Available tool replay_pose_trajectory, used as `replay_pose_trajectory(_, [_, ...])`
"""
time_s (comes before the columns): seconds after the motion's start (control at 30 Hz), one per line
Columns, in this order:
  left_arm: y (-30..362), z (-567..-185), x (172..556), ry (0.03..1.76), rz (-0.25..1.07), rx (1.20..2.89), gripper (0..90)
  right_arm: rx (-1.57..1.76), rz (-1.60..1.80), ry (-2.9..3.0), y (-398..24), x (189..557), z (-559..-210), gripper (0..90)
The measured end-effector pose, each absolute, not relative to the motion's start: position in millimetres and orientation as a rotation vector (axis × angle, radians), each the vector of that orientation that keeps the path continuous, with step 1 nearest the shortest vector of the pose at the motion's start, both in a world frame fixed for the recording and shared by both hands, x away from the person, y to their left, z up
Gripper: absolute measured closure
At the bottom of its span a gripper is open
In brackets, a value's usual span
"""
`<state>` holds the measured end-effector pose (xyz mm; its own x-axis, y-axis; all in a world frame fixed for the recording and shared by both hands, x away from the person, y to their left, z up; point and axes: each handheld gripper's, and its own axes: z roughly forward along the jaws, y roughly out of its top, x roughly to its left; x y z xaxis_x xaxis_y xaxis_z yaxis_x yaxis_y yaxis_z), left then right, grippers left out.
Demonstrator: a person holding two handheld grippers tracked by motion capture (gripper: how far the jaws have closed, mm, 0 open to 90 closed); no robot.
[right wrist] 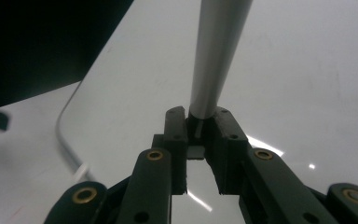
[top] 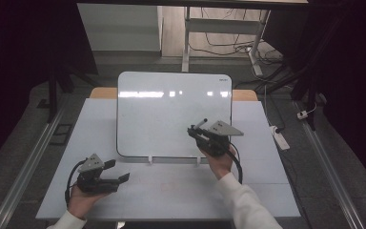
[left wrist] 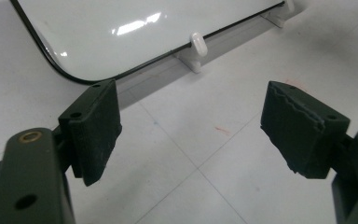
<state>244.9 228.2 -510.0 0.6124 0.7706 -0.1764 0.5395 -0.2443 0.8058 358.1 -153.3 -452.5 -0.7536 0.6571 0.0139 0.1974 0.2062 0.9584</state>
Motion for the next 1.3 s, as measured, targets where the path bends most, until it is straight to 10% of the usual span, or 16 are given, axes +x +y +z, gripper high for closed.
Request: replay_pose_trajectory(1.3, [91.6, -445.9, 261.6, 0.596, 0.361, 1.906, 36.5, 0.764, 1.657, 2.431, -150.9, 301.6, -491.5, 77.3])
